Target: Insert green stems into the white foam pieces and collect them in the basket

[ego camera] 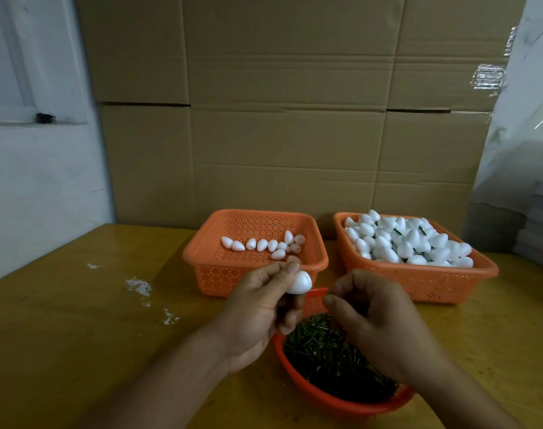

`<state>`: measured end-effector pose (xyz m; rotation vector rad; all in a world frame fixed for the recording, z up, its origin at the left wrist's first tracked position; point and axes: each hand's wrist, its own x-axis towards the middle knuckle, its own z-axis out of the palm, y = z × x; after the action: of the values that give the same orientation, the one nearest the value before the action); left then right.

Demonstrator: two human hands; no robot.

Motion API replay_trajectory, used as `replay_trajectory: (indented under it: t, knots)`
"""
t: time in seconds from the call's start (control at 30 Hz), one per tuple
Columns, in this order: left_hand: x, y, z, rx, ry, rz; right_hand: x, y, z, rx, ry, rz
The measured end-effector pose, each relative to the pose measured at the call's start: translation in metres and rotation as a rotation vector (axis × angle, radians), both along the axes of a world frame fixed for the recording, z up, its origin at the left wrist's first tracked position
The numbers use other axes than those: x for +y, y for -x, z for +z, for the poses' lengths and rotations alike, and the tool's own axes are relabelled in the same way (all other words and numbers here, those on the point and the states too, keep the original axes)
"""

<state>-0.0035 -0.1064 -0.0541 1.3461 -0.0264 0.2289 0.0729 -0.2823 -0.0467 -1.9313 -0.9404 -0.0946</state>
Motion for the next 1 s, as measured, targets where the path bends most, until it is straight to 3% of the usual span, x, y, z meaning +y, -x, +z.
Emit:
replay_trajectory:
  t: [0.23,0.63,0.87,1.0]
  knots:
    - [0.001,0.0,0.0,-0.015,-0.036,0.025,0.0,0.01,0.011,0.261,-0.298,0.151]
    - [-0.001,0.003,0.002,-0.021,-0.043,0.01,0.002,0.011,0.011,0.282,-0.341,0.263]
    - [-0.001,0.002,0.0,-0.031,-0.073,0.01,-0.001,0.013,0.01,0.204,-0.269,0.228]
    - [0.0,0.001,0.0,-0.039,-0.091,0.03,0.0,0.017,0.007,-0.172,-0.094,0.087]
